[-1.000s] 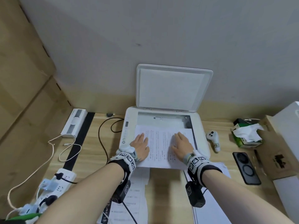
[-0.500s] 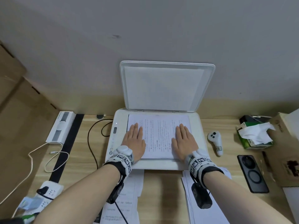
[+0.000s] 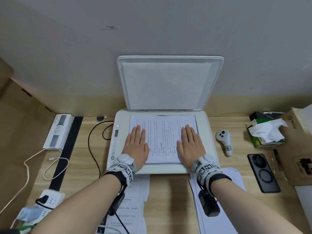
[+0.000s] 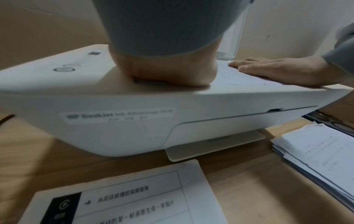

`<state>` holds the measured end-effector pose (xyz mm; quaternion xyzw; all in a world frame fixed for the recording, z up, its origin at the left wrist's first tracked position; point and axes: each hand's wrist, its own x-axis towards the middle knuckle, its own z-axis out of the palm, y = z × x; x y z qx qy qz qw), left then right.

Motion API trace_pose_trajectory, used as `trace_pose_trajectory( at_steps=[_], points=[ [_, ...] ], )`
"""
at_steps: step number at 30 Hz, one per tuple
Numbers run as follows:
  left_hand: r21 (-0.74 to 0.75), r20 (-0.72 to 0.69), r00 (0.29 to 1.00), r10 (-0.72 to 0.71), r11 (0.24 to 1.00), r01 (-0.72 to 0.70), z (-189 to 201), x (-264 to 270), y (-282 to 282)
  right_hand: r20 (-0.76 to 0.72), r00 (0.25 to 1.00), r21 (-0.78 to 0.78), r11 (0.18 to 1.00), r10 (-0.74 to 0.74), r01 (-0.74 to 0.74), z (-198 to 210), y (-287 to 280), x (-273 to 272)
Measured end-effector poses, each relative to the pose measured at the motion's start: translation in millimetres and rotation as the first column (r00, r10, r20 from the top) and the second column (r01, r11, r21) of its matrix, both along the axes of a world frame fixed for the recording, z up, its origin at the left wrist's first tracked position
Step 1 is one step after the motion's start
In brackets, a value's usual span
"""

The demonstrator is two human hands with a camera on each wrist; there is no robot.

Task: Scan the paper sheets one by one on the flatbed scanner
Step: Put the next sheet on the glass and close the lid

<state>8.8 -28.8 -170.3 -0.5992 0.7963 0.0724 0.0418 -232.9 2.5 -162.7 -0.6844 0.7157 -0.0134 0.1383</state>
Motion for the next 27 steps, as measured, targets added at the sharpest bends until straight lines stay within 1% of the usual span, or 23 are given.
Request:
trace_pose_trajectory(
  at_steps=[4, 10, 14, 16, 18, 20, 22, 24, 25, 27],
  points=[
    [-0.019, -0.023, 1.000, 0.020, 1.000, -0.020, 0, 1, 8, -0.008, 1.000, -0.008, 1.000, 0.002, -0.002, 1, 7, 1],
    [-0.013, 0.022, 1.000, 0.010, 1.000, -0.010, -1, 3, 8, -0.001, 1.000, -0.008, 1.000, 0.003, -0.003, 1, 9, 3],
    [0.057, 0.020, 1.000, -0.013, 0.998, 0.012, 9, 3, 6, -0.018, 1.000, 0.021, 1.000, 0.017, -0.017, 6, 9, 3],
    [0.126, -0.013, 1.000, -0.015, 0.992, 0.016, 21, 5, -1, -0.009, 0.999, 0.011, 0.999, 0.032, -0.032, 16, 3, 0],
    [0.182, -0.067, 0.998, -0.003, 0.983, 0.016, 36, 10, -10, -0.023, 0.996, -0.032, 0.995, 0.089, -0.090, 28, -4, -5],
    [0.252, -0.079, 0.997, -0.013, 0.967, 0.032, 43, 9, -19, -0.054, 0.987, -0.011, 0.988, 0.153, -0.154, 33, -13, -15],
    [0.282, -0.089, 0.996, -0.025, 0.958, 0.050, 58, 10, -28, -0.068, 0.982, 0.030, 0.984, 0.178, -0.176, 42, -20, -20],
    [0.264, -0.167, 0.986, 0.029, 0.964, 0.016, 80, 10, -47, -0.068, 0.982, 0.011, 0.984, 0.177, -0.176, 57, -32, -23],
    [0.213, -0.242, 0.967, 0.081, 0.977, -0.029, 94, 11, -61, -0.075, 0.980, -0.038, 0.981, 0.187, -0.190, 67, -40, -25],
    [0.047, -0.407, 0.892, 0.196, 0.980, -0.194, 131, 14, -89, -0.095, 0.975, -0.144, 0.966, 0.202, -0.214, 93, -54, -27]
  ],
)
